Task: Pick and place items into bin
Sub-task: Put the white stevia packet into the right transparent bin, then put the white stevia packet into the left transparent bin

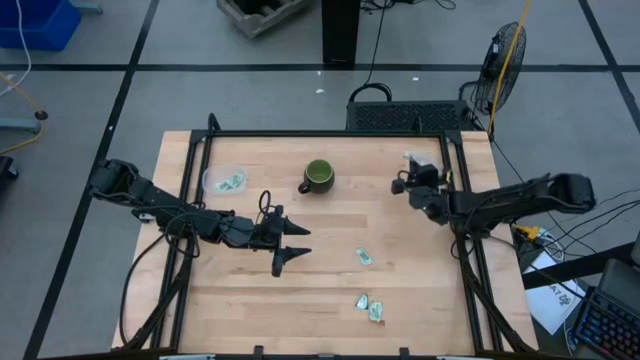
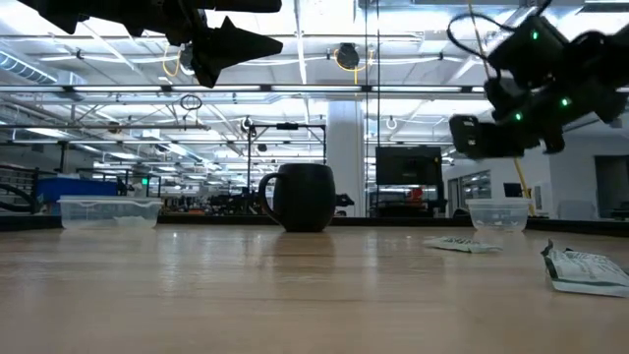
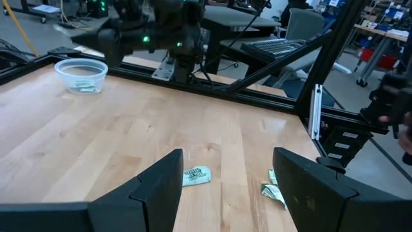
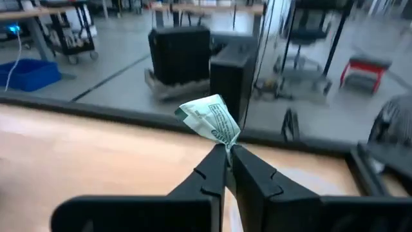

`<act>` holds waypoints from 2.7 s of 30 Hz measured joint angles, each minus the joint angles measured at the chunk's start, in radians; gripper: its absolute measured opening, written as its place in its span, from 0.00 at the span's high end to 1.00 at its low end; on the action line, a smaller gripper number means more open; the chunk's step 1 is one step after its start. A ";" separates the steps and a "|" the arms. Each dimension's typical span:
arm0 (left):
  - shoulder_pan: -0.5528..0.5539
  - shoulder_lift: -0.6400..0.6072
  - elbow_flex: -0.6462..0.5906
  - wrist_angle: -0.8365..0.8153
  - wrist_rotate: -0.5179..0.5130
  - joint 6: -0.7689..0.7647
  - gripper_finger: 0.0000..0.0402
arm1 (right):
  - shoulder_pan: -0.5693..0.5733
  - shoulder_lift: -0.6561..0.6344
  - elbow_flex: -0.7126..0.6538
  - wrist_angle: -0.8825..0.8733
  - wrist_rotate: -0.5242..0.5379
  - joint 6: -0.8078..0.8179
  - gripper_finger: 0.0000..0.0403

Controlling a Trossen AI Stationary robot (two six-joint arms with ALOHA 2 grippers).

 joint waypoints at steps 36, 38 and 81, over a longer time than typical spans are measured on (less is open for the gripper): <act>0.031 0.099 0.002 0.129 -0.128 0.003 0.39 | 0.019 -0.007 -0.108 0.681 -0.670 -0.345 0.60; 0.066 0.158 0.003 0.189 -0.061 -0.005 0.39 | 0.069 -0.007 -0.108 0.778 -0.734 -0.389 0.61; 0.324 0.701 0.585 -0.246 0.303 0.138 0.39 | 0.742 -0.005 0.121 0.848 -0.699 -0.877 0.63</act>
